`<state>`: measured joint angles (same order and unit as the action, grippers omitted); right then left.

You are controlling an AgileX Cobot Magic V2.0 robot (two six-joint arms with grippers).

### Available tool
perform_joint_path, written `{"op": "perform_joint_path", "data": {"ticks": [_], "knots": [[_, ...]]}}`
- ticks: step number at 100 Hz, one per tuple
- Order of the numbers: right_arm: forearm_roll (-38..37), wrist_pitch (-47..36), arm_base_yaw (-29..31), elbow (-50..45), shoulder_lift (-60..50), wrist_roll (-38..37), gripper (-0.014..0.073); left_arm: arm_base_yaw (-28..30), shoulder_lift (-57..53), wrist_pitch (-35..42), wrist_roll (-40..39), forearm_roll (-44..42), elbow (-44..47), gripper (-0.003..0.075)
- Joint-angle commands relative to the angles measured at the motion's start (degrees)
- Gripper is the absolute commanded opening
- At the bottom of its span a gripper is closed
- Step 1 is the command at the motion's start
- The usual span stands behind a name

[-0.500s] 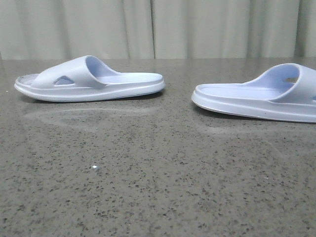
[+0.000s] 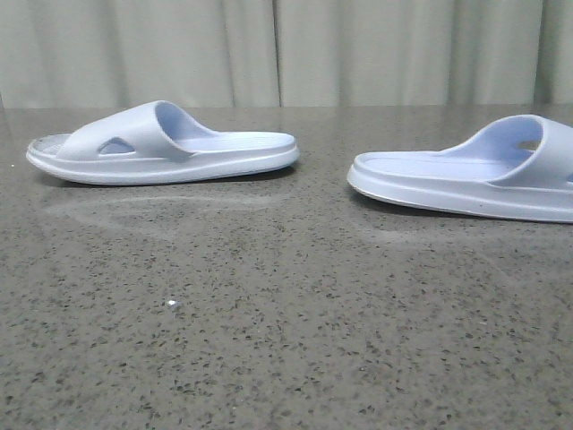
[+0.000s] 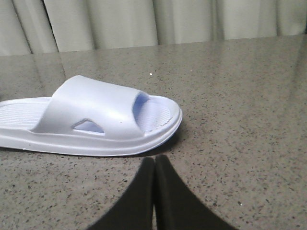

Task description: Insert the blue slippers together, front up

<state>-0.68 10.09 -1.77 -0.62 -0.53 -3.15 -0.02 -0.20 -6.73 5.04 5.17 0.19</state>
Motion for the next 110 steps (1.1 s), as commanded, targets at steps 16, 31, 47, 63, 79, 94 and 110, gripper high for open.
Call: {"op": "perform_joint_path", "data": {"ticks": [16, 31, 47, 63, 79, 94, 110], "knots": [[-0.63, -4.60, 0.30, -1.22, -1.03, -0.01, -0.0089, 0.22, -1.68, 4.38, -0.56, 0.42, 0.45, 0.0015], [-0.63, -4.60, 0.30, -1.22, -1.03, -0.01, -0.0089, 0.22, -1.68, 4.38, -0.56, 0.42, 0.45, 0.0015], [-0.19, -7.84, 0.30, -1.22, -1.03, -0.01, -0.0089, 0.22, -1.68, 4.52, -0.56, 0.42, 0.45, 0.0015], [5.88, -11.90, 0.30, -1.22, -1.03, -0.01, -0.0089, 0.22, -1.68, 6.73, -0.56, 3.94, 0.45, 0.0015], [10.29, -13.64, 0.30, -1.22, -1.03, -0.01, -0.0089, 0.22, -1.68, 8.57, -0.56, 11.27, 0.45, 0.0015], [18.05, -14.21, 0.30, -1.12, -1.03, -0.01, -0.0089, 0.22, -1.68, 9.53, -0.56, 25.43, 0.34, 0.0015], [29.77, -11.03, 0.30, 1.27, -0.68, -0.01, -0.0085, 0.11, -1.68, 7.06, -0.56, 38.02, -1.59, 0.0015]]}}
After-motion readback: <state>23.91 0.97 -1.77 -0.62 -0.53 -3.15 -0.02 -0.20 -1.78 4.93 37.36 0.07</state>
